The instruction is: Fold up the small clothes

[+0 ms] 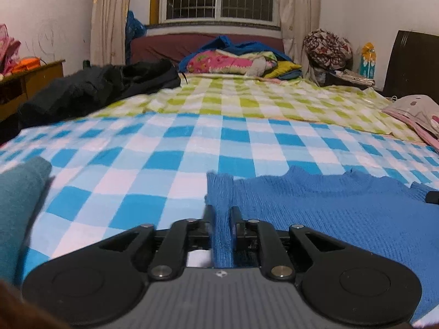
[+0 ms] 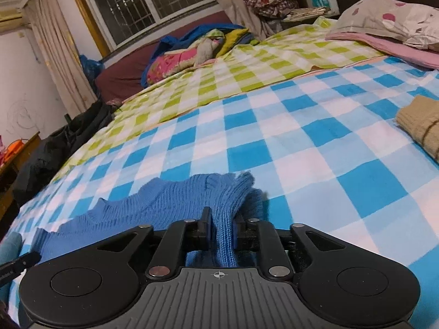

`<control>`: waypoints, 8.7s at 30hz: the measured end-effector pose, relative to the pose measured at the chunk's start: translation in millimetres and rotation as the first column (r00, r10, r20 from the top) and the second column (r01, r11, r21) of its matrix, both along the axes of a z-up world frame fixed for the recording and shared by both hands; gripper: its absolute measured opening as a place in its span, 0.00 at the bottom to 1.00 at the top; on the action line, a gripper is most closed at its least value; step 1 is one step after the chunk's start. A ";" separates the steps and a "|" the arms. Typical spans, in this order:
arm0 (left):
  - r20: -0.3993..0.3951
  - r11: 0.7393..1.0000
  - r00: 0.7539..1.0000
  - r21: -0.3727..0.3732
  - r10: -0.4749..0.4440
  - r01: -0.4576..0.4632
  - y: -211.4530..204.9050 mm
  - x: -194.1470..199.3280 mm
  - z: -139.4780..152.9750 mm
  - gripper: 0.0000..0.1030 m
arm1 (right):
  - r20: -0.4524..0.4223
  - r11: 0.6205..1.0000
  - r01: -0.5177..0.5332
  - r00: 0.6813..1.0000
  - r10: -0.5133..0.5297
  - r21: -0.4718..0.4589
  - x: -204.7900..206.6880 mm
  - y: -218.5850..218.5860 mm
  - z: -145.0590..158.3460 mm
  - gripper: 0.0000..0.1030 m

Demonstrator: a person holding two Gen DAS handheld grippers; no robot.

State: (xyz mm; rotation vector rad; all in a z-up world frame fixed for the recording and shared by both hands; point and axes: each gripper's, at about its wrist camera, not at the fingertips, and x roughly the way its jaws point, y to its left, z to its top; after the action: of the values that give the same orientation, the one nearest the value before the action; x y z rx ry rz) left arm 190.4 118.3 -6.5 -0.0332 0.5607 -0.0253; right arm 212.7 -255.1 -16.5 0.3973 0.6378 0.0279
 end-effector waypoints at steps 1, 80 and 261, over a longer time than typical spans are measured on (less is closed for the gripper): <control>0.011 1.000 1.000 0.001 0.007 -0.007 0.9 -2.8 2.3 0.22 | 0.007 1.000 0.008 1.000 -0.008 -0.001 -3.3 -1.3 2.0 0.19; -0.085 0.984 0.995 -0.175 -0.048 0.033 13.3 -97.9 -30.7 0.37 | -0.121 0.934 -0.337 0.938 0.324 -0.116 -47.8 169.5 57.0 0.28; 0.077 0.823 0.821 -0.009 -0.566 0.568 -219.3 -136.2 28.8 0.30 | 0.011 0.958 -0.197 0.980 0.199 0.208 -39.5 -47.5 35.3 0.22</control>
State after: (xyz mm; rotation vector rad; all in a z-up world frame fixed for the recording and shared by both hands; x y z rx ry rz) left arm 54.3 -101.0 22.3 0.1067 0.4819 -0.6210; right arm 173.2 -302.6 18.8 0.5346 0.6851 0.2863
